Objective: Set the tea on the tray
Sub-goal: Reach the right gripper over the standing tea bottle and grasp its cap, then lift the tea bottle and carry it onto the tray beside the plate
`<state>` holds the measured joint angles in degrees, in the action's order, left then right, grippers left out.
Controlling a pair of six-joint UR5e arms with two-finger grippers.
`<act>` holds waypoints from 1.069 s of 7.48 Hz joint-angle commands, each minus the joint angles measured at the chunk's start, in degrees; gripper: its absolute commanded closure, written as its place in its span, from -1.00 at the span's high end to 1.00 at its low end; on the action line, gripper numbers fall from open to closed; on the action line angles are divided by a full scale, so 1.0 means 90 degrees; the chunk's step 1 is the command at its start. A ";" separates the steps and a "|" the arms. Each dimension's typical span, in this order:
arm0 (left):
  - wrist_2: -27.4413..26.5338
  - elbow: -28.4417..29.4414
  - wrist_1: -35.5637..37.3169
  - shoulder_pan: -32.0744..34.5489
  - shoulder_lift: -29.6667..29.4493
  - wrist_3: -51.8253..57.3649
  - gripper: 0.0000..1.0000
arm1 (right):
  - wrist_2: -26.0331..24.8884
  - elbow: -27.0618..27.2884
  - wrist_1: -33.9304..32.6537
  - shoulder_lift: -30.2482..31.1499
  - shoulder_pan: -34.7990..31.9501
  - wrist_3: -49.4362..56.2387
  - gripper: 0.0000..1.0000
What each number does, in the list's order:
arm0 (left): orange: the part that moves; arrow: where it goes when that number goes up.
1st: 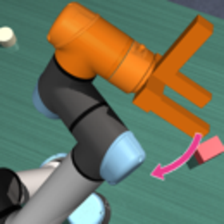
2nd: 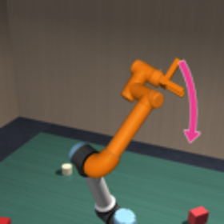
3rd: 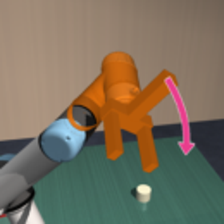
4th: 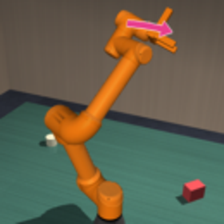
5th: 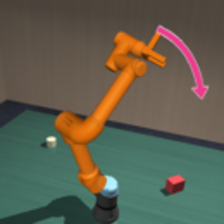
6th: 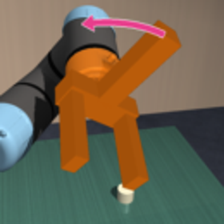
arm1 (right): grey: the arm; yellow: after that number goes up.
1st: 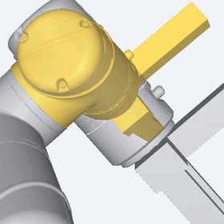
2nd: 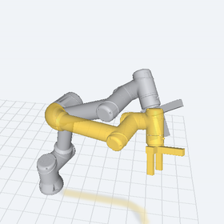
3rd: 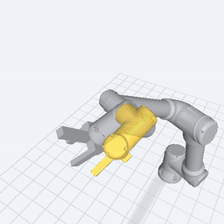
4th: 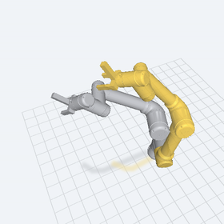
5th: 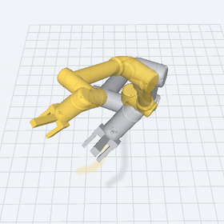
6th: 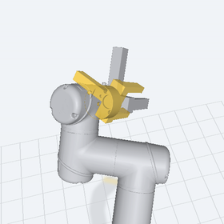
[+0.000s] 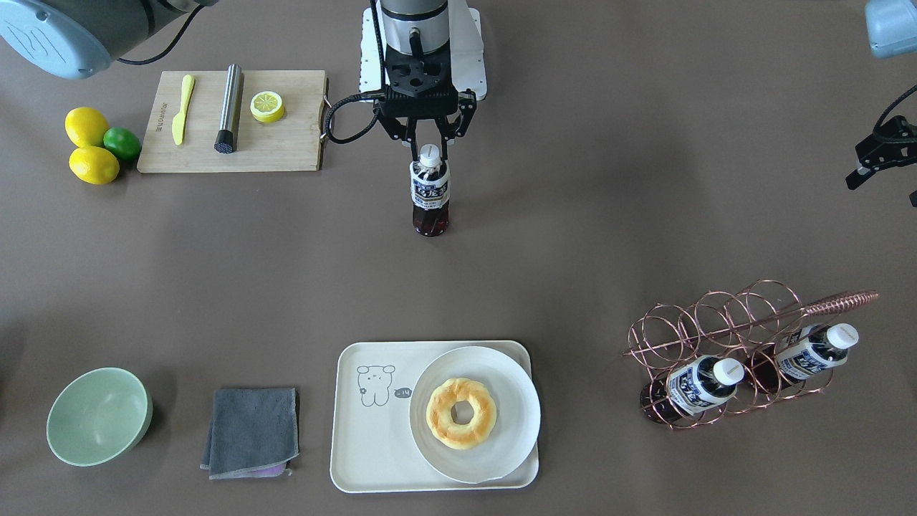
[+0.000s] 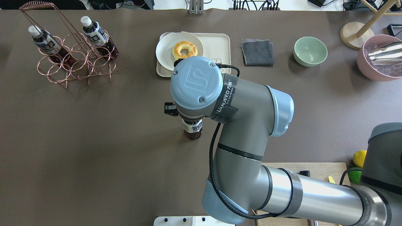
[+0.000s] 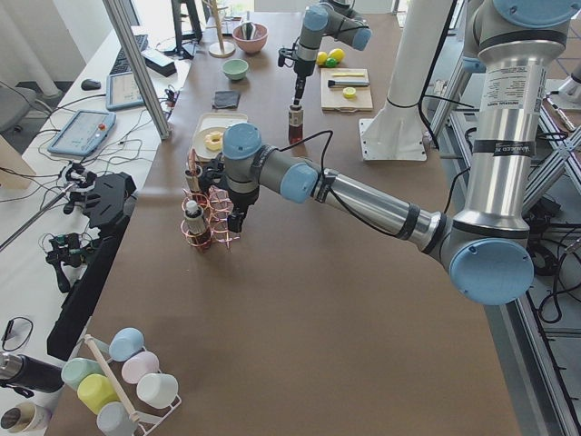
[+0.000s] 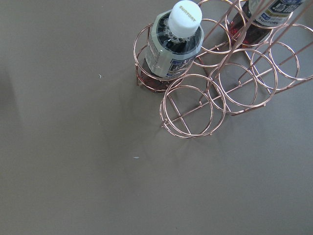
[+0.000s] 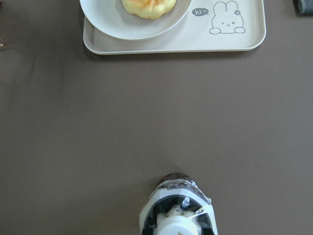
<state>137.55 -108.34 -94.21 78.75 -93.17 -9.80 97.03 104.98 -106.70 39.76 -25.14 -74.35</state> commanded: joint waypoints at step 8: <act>0.0000 0.0016 -0.0372 -0.0009 0.0235 0.0005 0.93 | 0.0340 -0.0024 -0.0058 -0.0130 -0.0661 0.0300 -1.00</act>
<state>137.55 -108.39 -97.55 78.78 -91.06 -9.86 98.36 104.71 -106.97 38.94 -28.12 -73.75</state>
